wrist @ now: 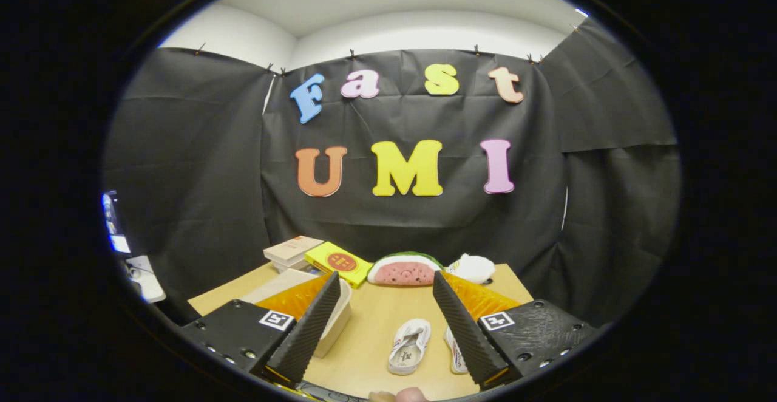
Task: Open the storage box then place both shoes into the box .Put the left shoe in first, then the right shoe, with the right side of both shoes facing outward in a uniform manner.
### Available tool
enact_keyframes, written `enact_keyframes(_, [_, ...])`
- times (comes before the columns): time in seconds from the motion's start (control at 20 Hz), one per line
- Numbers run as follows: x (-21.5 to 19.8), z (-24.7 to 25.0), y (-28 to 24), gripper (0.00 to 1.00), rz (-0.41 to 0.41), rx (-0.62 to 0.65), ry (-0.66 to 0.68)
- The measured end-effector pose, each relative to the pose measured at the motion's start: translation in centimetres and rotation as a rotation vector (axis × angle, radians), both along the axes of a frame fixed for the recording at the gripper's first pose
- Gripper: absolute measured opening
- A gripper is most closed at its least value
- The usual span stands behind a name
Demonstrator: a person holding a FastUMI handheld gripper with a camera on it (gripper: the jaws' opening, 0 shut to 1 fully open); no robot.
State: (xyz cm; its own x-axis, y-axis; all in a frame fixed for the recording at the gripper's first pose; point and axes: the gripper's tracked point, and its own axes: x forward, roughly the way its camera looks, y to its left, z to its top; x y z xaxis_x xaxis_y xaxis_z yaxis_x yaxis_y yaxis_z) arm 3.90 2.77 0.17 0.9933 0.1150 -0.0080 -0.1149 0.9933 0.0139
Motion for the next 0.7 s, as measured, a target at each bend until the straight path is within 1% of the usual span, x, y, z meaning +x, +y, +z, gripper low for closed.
enact_keyframes(0.3, [1.7,-0.1,1.1,0.95,0.028,0.007,0.007])
enact_keyframes(0.55, [3.7,-1.5,3.7,0.95,0.091,0.021,0.061])
enact_keyframes(0.7, [5.2,-3.0,5.2,0.95,0.126,0.059,0.109])
